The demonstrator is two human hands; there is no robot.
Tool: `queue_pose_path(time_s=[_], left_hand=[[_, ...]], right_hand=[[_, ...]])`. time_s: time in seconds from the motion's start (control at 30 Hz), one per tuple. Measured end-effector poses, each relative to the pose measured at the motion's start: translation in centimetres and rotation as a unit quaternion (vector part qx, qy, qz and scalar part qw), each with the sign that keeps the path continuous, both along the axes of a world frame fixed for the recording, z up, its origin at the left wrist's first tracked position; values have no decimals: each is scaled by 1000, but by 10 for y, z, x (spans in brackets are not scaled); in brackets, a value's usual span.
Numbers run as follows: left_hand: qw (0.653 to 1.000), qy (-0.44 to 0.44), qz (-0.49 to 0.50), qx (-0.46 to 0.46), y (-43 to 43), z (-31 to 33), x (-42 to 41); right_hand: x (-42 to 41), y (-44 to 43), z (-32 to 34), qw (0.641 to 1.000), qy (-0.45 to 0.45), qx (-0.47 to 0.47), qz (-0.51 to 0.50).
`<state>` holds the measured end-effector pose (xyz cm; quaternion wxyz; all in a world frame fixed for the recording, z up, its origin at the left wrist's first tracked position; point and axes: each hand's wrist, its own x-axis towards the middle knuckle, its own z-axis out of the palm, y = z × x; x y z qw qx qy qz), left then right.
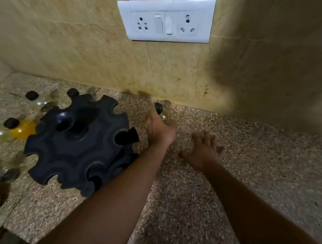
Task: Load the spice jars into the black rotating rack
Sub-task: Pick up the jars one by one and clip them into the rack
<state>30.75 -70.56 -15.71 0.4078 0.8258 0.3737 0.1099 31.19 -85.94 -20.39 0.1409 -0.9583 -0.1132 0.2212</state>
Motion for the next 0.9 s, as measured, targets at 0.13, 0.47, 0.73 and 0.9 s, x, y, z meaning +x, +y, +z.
queue_pose_path(time_s=[0.13,0.47,0.73,0.9], left_hand=[[998,-3,-6,63,12,-17,23],[993,-74,-14,92,-8,-23,15],[988,-100,-110,34,-44,-24,-45],[978,-116,-4,-175,-51,-14,-91]], right_hand=[[10,3,-9,1000,-2,-10,4],[16,7,-8,993,-55,88,-59],[-4,7,13,958,-105,264,-42],[-31,3,24,956,-100,273,-40]])
